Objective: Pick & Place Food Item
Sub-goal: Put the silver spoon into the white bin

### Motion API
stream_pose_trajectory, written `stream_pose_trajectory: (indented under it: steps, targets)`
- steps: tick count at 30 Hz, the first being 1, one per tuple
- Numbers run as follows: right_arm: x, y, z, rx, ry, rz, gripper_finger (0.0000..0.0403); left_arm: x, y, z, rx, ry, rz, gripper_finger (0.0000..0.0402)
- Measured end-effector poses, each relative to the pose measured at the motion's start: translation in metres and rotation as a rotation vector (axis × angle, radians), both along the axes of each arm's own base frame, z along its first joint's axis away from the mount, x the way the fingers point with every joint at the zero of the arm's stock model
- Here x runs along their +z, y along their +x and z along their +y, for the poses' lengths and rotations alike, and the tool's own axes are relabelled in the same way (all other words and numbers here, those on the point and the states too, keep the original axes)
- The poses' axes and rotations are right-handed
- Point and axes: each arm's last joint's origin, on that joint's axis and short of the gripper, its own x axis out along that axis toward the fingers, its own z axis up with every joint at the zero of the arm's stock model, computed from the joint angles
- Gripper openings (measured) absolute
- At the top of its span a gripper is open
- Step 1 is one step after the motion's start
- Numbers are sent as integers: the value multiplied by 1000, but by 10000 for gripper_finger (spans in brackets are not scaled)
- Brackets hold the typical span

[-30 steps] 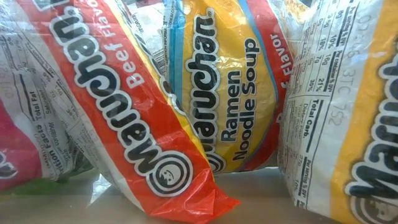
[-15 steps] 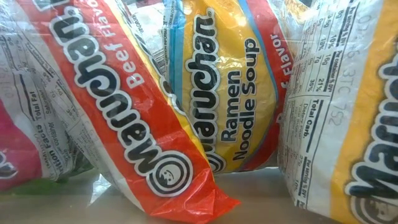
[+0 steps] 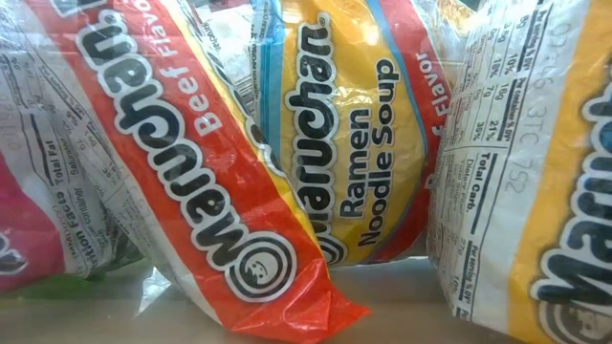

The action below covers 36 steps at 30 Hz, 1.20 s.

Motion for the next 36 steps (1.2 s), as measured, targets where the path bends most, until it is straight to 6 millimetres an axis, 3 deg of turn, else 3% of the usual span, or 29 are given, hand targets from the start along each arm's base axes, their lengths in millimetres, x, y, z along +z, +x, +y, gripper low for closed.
stream_pose_trajectory:
  steps: [10,21,28,36]
  targets:
    - [-16,1,47,61,19,22,61,0,0,0,0,0,0,85]
    - [-33,21,72,-72,-51,-38,61,0,0,0,0,0,-1,85]
    - [-53,37,77,-38,-76,-4,61,0,0,0,0,-1,2,85]
    - [-75,49,66,-76,-91,64,61,1,0,0,0,1,-5,85]
